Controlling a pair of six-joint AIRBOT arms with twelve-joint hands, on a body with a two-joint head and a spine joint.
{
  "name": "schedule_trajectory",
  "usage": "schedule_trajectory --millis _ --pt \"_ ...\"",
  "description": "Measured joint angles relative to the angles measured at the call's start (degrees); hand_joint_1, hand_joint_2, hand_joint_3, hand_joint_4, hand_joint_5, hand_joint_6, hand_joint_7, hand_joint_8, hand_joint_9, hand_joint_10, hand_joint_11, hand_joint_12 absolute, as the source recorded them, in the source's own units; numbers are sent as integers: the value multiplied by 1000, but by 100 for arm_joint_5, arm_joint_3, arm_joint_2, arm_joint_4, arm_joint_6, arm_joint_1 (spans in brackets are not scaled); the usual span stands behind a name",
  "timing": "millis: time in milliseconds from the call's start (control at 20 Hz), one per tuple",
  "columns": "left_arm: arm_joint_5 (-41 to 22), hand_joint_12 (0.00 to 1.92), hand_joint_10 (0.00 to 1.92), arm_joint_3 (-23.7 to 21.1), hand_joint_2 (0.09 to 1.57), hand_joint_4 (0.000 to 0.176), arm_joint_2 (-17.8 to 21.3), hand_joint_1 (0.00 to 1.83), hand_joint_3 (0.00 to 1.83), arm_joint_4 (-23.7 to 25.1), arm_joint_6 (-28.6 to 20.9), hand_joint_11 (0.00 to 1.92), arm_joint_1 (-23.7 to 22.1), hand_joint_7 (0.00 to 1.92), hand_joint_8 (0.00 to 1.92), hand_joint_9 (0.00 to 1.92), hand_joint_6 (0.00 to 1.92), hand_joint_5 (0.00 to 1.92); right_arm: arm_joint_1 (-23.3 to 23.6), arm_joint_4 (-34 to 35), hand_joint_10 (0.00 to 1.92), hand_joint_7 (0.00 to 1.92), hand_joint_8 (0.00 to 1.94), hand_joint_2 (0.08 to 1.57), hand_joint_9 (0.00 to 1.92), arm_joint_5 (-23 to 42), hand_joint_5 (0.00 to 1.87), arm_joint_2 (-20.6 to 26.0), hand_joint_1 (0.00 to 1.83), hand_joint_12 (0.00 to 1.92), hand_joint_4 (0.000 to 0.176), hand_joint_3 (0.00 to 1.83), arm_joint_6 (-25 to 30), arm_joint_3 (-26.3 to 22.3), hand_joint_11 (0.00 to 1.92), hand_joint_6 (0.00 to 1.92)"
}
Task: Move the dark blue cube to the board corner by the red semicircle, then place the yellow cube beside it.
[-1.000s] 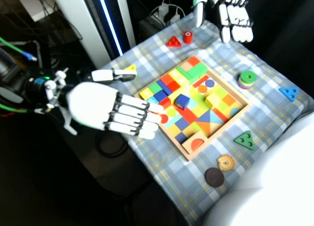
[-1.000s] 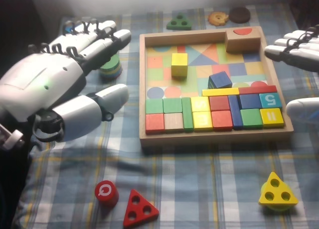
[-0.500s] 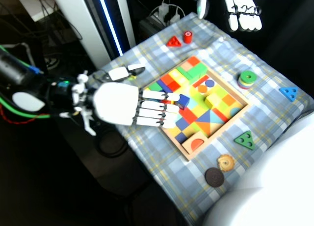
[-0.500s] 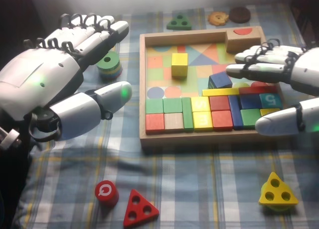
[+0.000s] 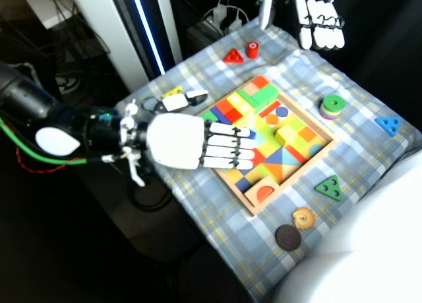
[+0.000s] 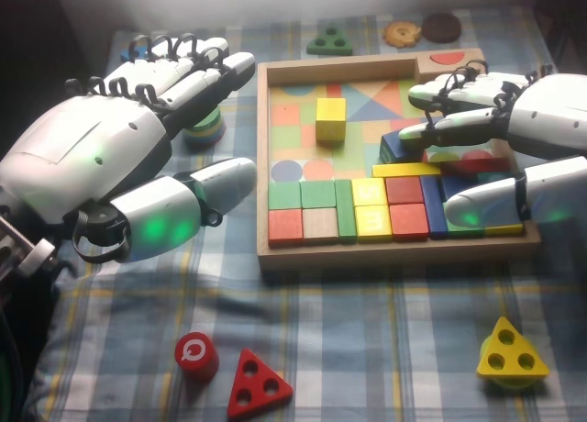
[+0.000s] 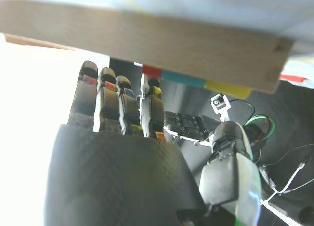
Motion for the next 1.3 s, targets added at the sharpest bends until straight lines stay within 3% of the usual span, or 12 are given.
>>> schedule_trajectory --millis 100,150,250,300,600,700,750,900,950,1050,1150,1300 --pt "7 0 0 0 1427 0 0 0 22 2 2 0 0 2 0 0 10 138 50 -59 0 0 0 984 0 -33 542 0 0 0 0 4 2 0 0 15" --pt "4 0 0 0 1430 0 0 0 22 11 0 0 -2 1 0 0 8 137 83 -105 0 0 0 971 0 -44 536 2 0 0 17 0 0 0 0 5" --pt "11 0 0 0 1431 0 0 0 22 2 2 0 0 2 1 0 8 137 142 -192 0 0 0 971 0 -103 537 7 0 0 20 0 0 0 0 5" --pt "11 0 0 0 1447 0 0 0 29 -2 2 0 0 17 7 0 10 144 144 -214 0 0 0 948 0 -131 528 13 0 0 0 0 -4 0 0 1" --pt "52 0 0 0 1441 0 0 0 22 -13 2 0 31 26 8 0 5 138 275 -348 0 0 0 841 0 -507 494 302 0 0 0 0 -439 -164 0 0" --pt "63 0 0 -2 1436 0 0 0 19 -15 0 0 57 34 10 0 4 139 310 -326 0 0 0 816 0 -603 491 356 0 0 34 0 -503 -162 0 2" --pt "72 0 0 -2 1430 0 0 0 16 -22 2 0 57 32 8 0 2 133 310 -269 0 0 0 820 0 -640 468 376 0 0 28 0 -557 -164 0 0" --pt "72 0 0 -2 1430 0 0 0 15 -24 2 0 57 34 7 0 0 130 352 -94 0 0 0 806 0 -734 432 389 0 0 50 0 -885 -164 0 0" --pt "72 0 0 -2 1424 0 0 0 12 -28 2 0 57 33 6 0 0 127 365 -55 0 0 0 815 0 -758 428 389 0 0 31 0 -966 -164 0 0" --pt "74 0 5 -2 1412 0 0 0 5 -22 0 0 57 69 19 11 13 158 391 11 0 0 0 812 0 -835 392 389 0 0 35 0 -1121 -162 0 0" --pt "85 0 5 -2 1416 0 0 0 7 -42 2 0 57 71 17 12 7 147 391 52 0 0 0 825 0 -903 413 398 0 0 10 0 -1130 -146 0 9" --pt "87 0 0 -2 1392 0 -2 0 0 -39 0 0 57 55 7 0 5 131 391 164 0 0 0 776 0 -966 409 420 0 0 12 0 -1147 -26 0 4"
